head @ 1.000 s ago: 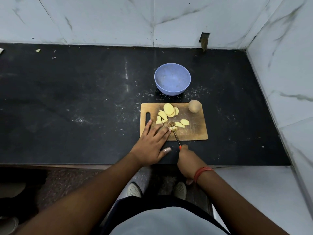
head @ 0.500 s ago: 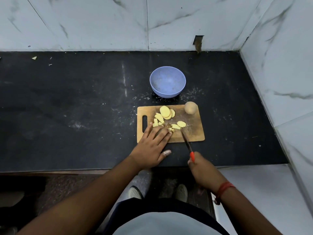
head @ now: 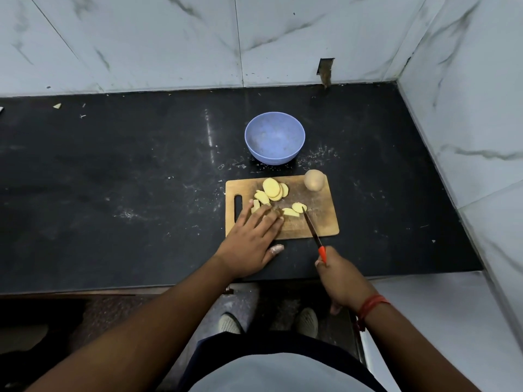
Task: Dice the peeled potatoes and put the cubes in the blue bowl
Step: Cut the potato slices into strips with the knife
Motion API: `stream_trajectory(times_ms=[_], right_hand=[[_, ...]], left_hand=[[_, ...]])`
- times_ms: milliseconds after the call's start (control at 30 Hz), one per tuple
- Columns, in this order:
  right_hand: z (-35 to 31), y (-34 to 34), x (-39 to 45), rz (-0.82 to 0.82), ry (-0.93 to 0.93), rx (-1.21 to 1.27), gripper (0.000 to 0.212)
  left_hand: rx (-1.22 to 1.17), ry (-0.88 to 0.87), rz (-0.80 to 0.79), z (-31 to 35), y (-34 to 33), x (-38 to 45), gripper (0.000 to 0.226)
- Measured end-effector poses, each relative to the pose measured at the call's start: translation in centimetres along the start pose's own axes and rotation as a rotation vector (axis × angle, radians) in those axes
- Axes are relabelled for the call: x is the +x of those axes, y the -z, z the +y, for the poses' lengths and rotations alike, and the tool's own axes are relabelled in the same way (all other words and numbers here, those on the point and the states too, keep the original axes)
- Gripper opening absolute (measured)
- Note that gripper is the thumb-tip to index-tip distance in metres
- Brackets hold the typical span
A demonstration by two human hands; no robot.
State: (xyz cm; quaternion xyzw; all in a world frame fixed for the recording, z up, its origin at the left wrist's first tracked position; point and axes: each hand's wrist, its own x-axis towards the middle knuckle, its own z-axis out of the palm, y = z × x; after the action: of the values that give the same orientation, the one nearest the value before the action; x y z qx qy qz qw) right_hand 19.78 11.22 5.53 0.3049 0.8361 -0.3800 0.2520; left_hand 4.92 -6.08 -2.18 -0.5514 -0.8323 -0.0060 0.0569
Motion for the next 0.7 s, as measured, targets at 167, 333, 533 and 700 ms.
stream_trajectory(times_ms=[167,333,533,700], right_hand=[[0.1,0.0,0.6,0.018,-0.016,-0.119,0.017],[-0.2,0.7,1.4,0.020,-0.025,-0.153,0.017],[-0.6,0.6,1.5,0.026,-0.012,-0.135,0.014],[-0.5,0.6,1.4,-0.007,-0.032,-0.130,0.016]], left_hand=[[-0.005,0.038,-0.043,1.8,0.0,1.4,0.069],[-0.015,0.052,-0.030,2.1,-0.2,1.7,0.068],[-0.027,0.102,-0.053,2.1,-0.2,2.2,0.071],[-0.060,0.138,-0.044,2.4,-0.3,2.6,0.071]])
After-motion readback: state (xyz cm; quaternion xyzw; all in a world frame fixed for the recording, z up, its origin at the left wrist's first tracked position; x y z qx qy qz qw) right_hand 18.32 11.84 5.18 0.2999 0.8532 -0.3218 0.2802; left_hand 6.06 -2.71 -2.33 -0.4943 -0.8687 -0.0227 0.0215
